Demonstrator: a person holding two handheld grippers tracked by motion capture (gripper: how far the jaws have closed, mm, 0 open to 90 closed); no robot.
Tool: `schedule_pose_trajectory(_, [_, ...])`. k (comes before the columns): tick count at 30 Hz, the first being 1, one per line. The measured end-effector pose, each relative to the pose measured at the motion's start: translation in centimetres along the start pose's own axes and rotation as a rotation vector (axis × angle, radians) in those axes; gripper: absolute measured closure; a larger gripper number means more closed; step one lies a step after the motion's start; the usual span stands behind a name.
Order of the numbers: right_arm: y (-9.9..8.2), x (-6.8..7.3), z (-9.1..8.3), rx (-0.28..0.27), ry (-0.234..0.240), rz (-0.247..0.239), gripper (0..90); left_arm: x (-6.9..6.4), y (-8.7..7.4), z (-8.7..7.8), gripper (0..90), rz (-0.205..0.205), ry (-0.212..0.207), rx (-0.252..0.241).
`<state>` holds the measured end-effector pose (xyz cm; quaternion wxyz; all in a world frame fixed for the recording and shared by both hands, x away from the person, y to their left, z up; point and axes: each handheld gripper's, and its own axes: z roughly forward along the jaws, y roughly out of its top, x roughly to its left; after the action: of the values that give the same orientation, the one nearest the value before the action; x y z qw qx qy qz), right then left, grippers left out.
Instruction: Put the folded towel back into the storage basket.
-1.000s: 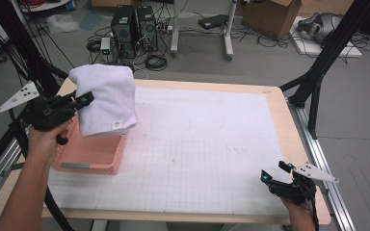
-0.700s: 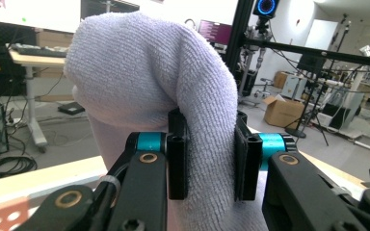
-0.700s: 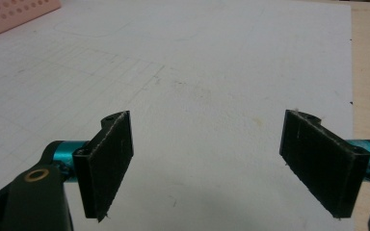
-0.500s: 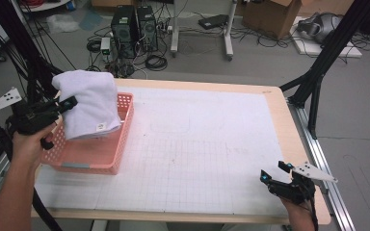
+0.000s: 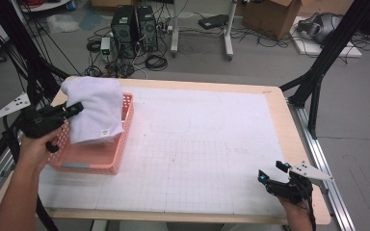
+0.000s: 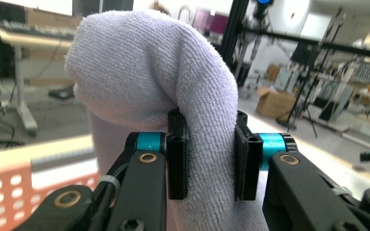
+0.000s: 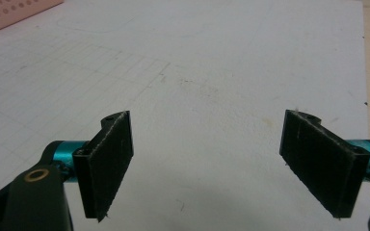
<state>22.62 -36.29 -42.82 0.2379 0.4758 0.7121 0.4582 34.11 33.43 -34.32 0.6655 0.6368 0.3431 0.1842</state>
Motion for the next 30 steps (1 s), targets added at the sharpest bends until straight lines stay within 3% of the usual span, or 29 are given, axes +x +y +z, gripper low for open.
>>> schedule_pose_trajectory(8, [0.0,0.1,0.2,0.000,0.004,-0.003,18.2,1.4,-2.1,0.7,71.9,-0.018,0.011,0.126])
schedule_pose_trajectory(18, [0.0,0.2,0.4,0.016,-0.004,-0.016,18.3,2.6,-1.9,-0.2,71.8,-0.021,0.031,0.109])
schedule_pose_trajectory(30, [0.1,0.6,0.7,0.026,-0.006,-0.040,18.3,2.5,-1.4,-1.0,71.8,-0.002,-0.027,0.172])
